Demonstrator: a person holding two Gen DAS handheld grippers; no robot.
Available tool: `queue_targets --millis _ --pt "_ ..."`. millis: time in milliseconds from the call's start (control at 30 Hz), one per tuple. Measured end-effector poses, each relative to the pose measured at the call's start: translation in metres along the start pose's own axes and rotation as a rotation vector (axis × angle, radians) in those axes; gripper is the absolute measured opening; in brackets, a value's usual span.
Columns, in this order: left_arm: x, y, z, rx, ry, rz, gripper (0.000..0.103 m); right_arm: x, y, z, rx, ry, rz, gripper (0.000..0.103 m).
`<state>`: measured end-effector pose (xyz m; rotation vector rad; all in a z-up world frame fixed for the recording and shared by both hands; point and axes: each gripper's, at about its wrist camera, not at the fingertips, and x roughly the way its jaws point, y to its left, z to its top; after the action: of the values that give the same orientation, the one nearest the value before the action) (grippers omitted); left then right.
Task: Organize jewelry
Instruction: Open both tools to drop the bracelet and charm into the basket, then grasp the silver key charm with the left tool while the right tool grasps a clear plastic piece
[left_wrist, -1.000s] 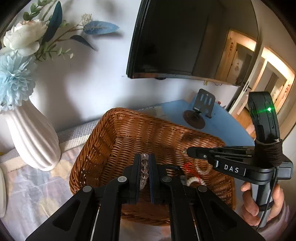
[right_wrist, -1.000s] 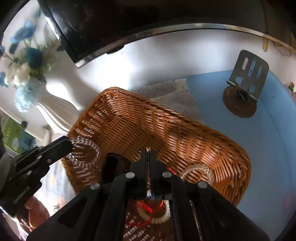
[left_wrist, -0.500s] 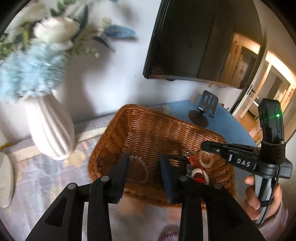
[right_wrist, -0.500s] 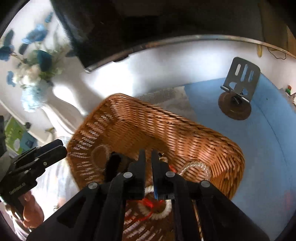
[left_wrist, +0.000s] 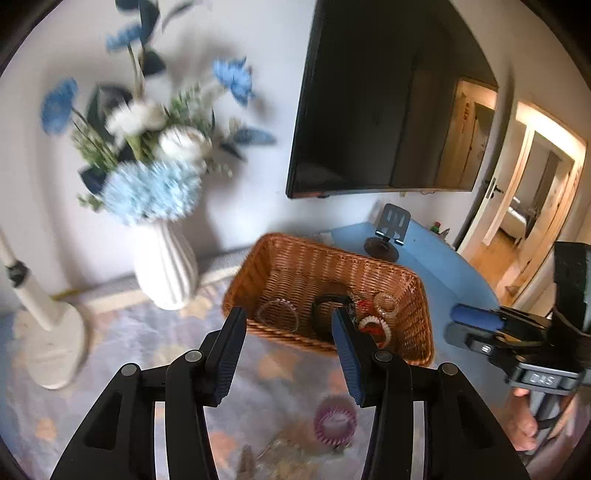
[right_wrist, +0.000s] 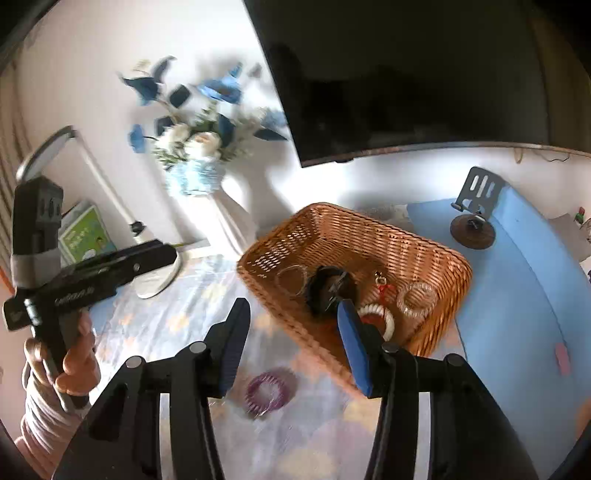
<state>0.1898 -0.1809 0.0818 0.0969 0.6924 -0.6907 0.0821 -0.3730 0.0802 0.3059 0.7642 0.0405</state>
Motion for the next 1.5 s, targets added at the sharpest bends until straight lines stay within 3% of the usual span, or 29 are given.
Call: queue_targets --millis 167,233,433,767,1000,1100,1200,1333,1500 --pt "-0.043 0.003 -0.016 0.013 -0.033 0.009 0.052 -0.015 0.021 -0.026 -0.046 -0.006 -0.004 0.053" --pt "-0.054 0.006 -0.025 0.020 -0.033 0.005 0.057 -0.013 0.026 -0.035 -0.058 0.015 -0.019 0.053" --pt "-0.072 0.017 -0.080 0.084 -0.003 0.045 0.061 -0.004 0.030 -0.055 -0.054 0.064 0.027 0.053" --pt "-0.033 0.056 -0.151 0.026 0.176 0.016 0.060 0.032 0.045 -0.080 -0.100 0.190 0.056 0.053" --pt "0.005 0.063 -0.169 0.000 0.268 -0.033 0.056 0.069 0.051 -0.110 -0.156 0.322 0.101 0.053" --pt "0.020 0.060 -0.169 0.010 0.288 -0.017 0.055 0.085 0.054 -0.120 -0.182 0.375 0.113 0.051" --pt "0.032 0.058 -0.169 0.011 0.301 -0.008 0.048 0.098 0.056 -0.125 -0.219 0.394 0.092 0.048" --pt "0.039 0.059 -0.169 0.008 0.292 -0.005 0.046 0.107 0.056 -0.121 -0.252 0.385 0.083 0.041" --pt "0.040 0.060 -0.169 -0.007 0.283 -0.019 0.046 0.117 0.063 -0.118 -0.301 0.374 0.077 0.041"
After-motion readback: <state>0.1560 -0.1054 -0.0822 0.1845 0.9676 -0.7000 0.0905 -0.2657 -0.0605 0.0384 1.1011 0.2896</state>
